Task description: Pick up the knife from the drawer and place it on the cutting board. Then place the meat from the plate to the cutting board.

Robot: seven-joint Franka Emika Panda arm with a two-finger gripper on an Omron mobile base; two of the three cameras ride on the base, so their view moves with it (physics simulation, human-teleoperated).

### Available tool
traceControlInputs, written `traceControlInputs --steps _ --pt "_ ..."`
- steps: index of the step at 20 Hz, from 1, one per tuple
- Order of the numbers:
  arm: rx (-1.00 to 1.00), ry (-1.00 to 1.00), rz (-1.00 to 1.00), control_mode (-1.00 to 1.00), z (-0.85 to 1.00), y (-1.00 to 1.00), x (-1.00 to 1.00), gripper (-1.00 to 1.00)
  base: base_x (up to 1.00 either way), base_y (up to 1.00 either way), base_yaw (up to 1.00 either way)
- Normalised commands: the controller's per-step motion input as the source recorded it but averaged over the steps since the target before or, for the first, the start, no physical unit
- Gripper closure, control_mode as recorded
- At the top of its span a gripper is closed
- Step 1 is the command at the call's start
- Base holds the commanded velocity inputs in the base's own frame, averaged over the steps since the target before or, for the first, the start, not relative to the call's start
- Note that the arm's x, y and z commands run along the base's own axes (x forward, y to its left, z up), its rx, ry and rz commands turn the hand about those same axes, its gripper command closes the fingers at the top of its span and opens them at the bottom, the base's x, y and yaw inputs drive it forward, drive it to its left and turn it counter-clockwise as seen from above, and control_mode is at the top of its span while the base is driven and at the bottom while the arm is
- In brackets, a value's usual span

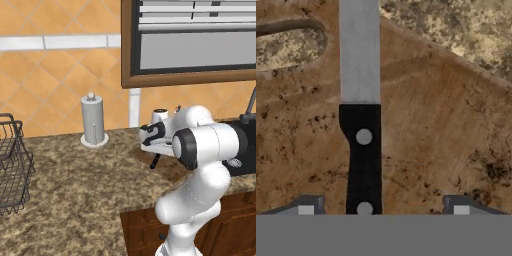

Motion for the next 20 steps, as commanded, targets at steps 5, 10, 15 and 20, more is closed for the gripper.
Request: traceControlInputs --steps 5,10,15,20 --pt "0.0 -0.13 0.0 -1.0 0.98 -0.12 -0.44 -1.0 0.0 0.0 0.0" --pt "0.0 0.0 0.0 -1.0 0.94 -0.26 -0.59 -1.0 0.0 0.0 0.0" --pt "-0.01 0.01 -0.02 -1.0 0.09 0.05 -0.11 -1.0 0.0 0.0 0.0" --pt "0.0 0.0 0.0 -1.0 0.0 -0.03 0.0 -1.0 0.0 0.0 0.0"
